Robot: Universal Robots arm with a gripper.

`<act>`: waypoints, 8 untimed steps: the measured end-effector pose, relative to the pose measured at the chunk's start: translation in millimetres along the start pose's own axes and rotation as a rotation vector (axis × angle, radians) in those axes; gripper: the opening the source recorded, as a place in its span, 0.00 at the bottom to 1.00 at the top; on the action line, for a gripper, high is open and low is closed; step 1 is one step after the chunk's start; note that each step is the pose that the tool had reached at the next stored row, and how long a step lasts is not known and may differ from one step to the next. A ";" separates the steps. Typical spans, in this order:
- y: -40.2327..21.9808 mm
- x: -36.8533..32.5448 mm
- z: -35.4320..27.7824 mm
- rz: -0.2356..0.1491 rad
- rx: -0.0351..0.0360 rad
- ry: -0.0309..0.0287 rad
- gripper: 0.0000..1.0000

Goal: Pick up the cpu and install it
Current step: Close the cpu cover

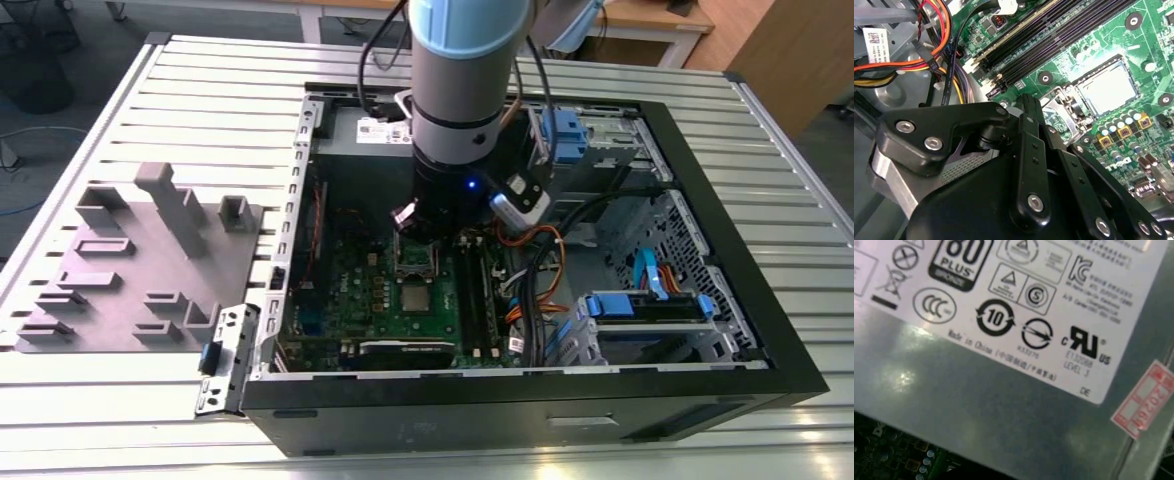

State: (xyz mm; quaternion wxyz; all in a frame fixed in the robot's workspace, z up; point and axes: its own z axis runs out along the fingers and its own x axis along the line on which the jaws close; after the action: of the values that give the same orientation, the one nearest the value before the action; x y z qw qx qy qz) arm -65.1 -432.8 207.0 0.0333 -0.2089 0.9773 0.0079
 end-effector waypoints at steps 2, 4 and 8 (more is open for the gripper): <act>0.0 0.2 2.7 0.000 0.0000 0.0000 0.11; 0.0 0.3 4.2 0.000 0.0001 0.0001 0.11; -0.1 0.6 6.9 0.000 0.0014 0.0011 0.11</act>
State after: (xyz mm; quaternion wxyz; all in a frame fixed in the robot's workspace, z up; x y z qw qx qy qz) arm -65.2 -432.9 200.1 0.0329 -0.2089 0.9774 0.0071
